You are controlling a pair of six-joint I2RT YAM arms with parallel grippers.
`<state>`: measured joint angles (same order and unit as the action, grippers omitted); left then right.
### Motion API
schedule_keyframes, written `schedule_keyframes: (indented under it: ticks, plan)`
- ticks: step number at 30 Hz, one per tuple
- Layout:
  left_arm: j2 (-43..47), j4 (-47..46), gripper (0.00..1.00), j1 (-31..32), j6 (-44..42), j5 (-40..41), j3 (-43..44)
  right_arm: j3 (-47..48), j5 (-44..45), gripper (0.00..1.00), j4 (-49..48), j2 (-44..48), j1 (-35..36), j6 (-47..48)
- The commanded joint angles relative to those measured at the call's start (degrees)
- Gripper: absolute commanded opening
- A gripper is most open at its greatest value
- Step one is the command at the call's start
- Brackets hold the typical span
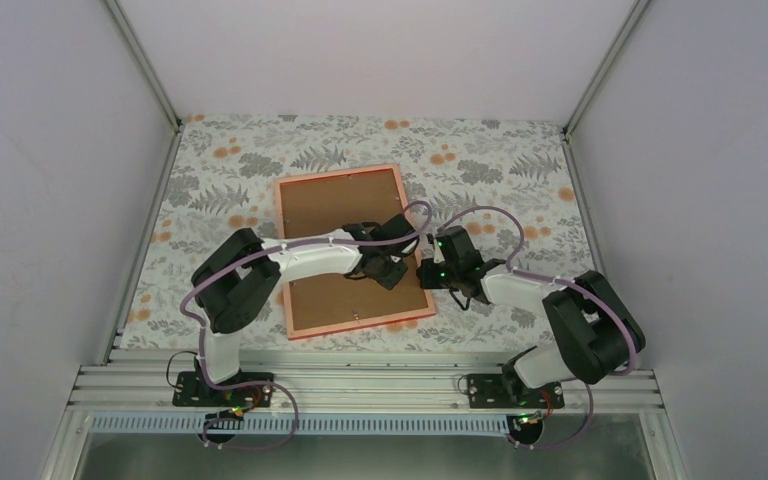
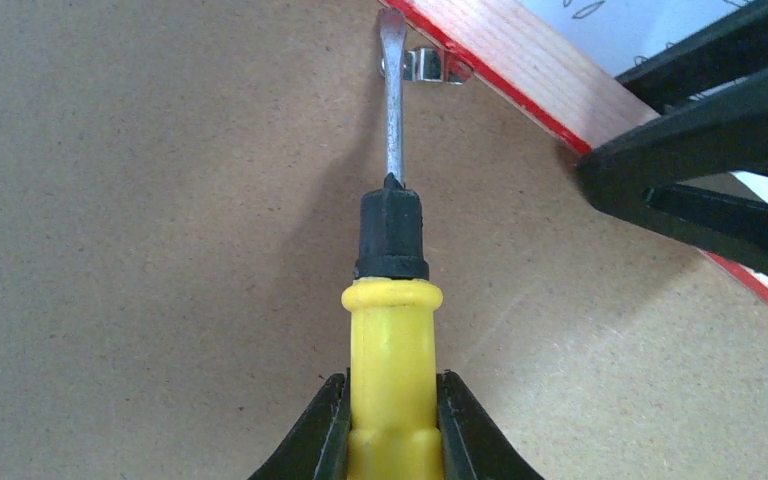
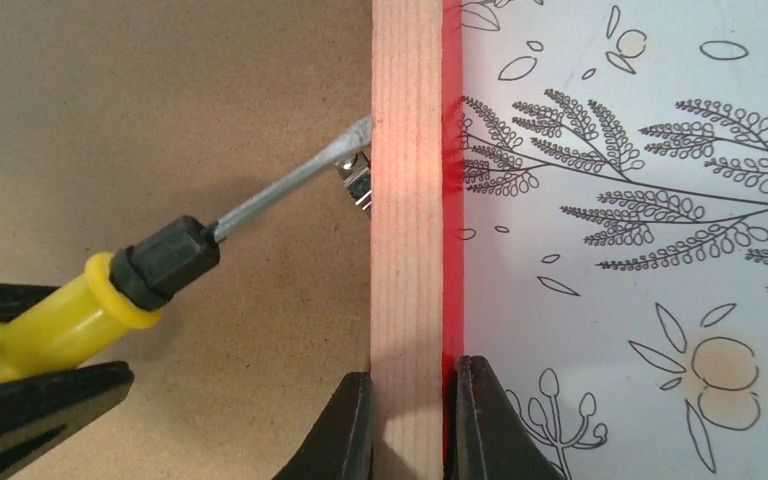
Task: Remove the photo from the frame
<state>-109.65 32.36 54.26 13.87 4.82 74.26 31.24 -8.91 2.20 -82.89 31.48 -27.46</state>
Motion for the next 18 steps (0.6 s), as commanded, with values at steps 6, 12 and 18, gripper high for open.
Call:
schedule_keyframes:
  ticks: [6, 12, 18]
  plan:
    - [-0.13, 2.56, 0.02, 1.31, -2.45, -1.32, 0.98, -0.25, -1.60, 0.04, 1.62, -0.21, 0.09, 0.66]
    - [-0.06, 4.96, 0.02, 1.90, -1.36, -0.23, 1.09, -0.22, -1.25, 0.04, 1.98, 0.44, -0.10, 0.66]
    - [0.78, 5.20, 0.02, 1.92, 1.07, 1.49, -0.14, -0.35, -1.20, 0.04, 2.15, 0.53, -0.31, 0.66]
